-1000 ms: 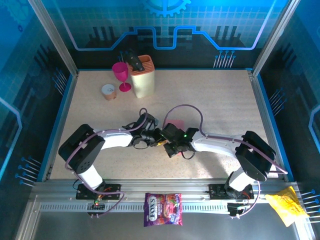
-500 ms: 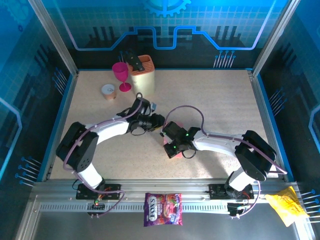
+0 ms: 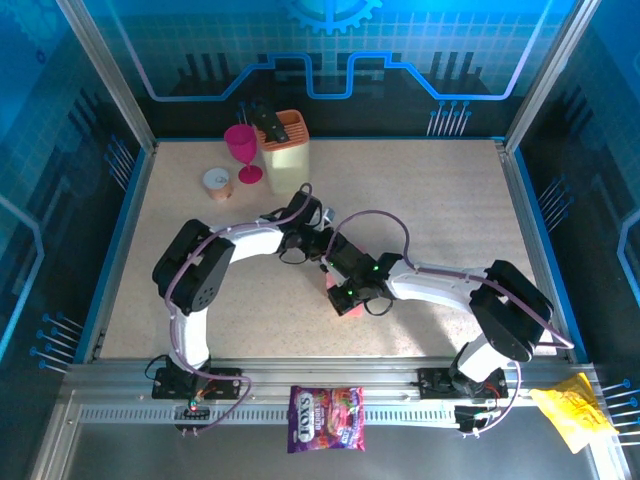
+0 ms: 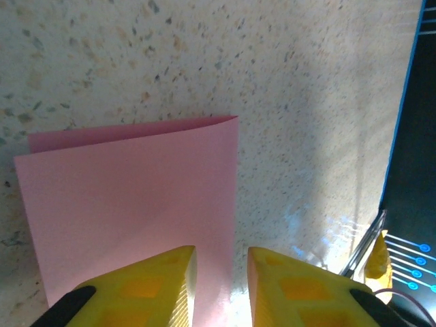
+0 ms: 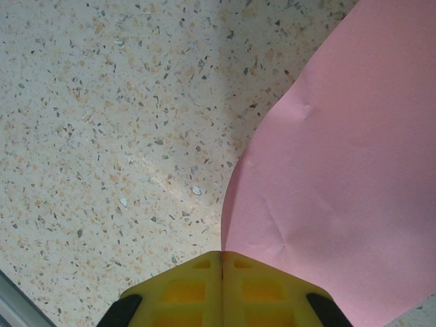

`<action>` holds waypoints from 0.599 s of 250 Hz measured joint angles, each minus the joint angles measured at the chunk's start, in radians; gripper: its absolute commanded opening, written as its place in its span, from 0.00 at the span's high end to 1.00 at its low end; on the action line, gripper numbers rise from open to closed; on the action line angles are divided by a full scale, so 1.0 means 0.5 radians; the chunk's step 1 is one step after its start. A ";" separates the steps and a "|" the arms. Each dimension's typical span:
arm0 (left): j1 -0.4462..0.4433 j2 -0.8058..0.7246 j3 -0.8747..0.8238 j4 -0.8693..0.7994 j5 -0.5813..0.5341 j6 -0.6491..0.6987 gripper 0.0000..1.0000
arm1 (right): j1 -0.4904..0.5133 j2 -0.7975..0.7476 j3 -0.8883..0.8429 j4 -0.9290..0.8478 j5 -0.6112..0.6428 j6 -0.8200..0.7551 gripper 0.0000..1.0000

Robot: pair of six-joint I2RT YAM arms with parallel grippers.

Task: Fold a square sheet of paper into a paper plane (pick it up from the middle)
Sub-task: Third fold the triangle at the center of the table.

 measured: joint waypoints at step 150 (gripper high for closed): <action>-0.006 0.089 0.000 -0.156 -0.100 0.163 0.78 | -0.253 -0.004 0.000 -0.056 -0.119 -0.117 1.00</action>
